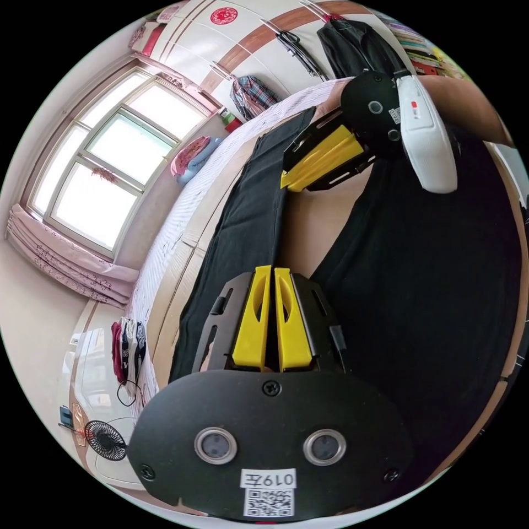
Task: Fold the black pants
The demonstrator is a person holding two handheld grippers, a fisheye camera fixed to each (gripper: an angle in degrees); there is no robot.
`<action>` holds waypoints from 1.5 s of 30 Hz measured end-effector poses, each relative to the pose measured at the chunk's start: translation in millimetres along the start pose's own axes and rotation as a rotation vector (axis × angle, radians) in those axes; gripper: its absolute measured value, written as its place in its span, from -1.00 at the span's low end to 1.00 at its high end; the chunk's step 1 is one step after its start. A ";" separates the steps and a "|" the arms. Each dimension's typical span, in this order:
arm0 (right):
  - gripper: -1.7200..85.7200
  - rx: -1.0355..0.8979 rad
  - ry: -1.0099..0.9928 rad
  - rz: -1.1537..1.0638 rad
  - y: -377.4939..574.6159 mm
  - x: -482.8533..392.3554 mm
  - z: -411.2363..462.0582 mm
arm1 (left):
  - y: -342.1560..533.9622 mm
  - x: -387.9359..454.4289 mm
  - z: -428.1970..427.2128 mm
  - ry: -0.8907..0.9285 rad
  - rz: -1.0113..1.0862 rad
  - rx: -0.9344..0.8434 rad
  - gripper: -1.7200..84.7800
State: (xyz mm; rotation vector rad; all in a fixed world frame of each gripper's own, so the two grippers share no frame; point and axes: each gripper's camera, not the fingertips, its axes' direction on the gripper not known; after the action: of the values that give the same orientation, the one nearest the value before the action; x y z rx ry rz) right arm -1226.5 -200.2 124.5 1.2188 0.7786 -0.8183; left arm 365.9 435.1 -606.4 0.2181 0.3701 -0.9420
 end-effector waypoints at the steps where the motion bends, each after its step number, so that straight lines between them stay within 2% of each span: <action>1: -0.98 -0.004 -0.017 -0.007 4.1 1.8 1.8 | -0.6 1.0 0.4 0.001 0.004 -0.003 -0.94; 8: -0.98 -0.013 -0.024 -0.040 15.7 12.8 16.7 | -21.7 4.0 -9.8 0.015 0.003 -0.052 -0.90; 10: -0.98 -0.008 -0.029 -0.037 17.9 16.6 20.3 | -34.4 9.1 -21.1 0.006 0.026 -0.019 -0.86; 12: -0.98 -0.001 -0.074 0.006 20.9 25.8 24.6 | -57.5 21.0 -31.2 -0.019 0.069 0.030 -0.83; 15: -0.98 0.023 -0.139 0.108 29.6 46.0 31.4 | -86.5 38.6 -22.3 -0.095 0.151 -0.007 -0.81; 19: -0.98 0.045 -0.235 0.214 42.6 69.5 43.4 | -108.0 33.7 -10.9 0.000 0.084 0.030 -0.82; 23: -0.98 0.098 -0.199 0.255 55.7 70.7 44.9 | -121.8 36.1 10.0 -0.061 0.084 -0.042 -0.89; 27: -0.98 0.101 -0.191 0.253 57.5 62.4 50.9 | -124.5 46.2 16.6 -0.102 0.111 -0.041 -0.93; 31: -0.98 0.072 -0.102 0.231 54.5 46.2 58.2 | -129.7 53.3 20.7 -0.123 0.173 -0.047 -0.94; 34: -0.98 0.075 -0.138 0.267 56.8 49.6 61.8 | -132.1 51.2 22.5 -0.107 0.195 -0.045 -0.94; 37: -0.97 0.050 -0.112 0.271 57.8 48.6 67.5 | -131.7 39.9 21.7 -0.073 0.100 -0.033 -0.94; 45: -0.98 0.042 -0.125 0.287 53.7 36.6 73.6 | -121.9 50.4 13.4 -0.201 0.192 -0.122 -0.95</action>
State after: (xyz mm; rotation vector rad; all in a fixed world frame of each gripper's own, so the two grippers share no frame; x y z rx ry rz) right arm -1156.5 -268.8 131.6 1.2690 0.4737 -0.6690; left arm 295.8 323.2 -617.0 0.0458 0.2158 -0.7414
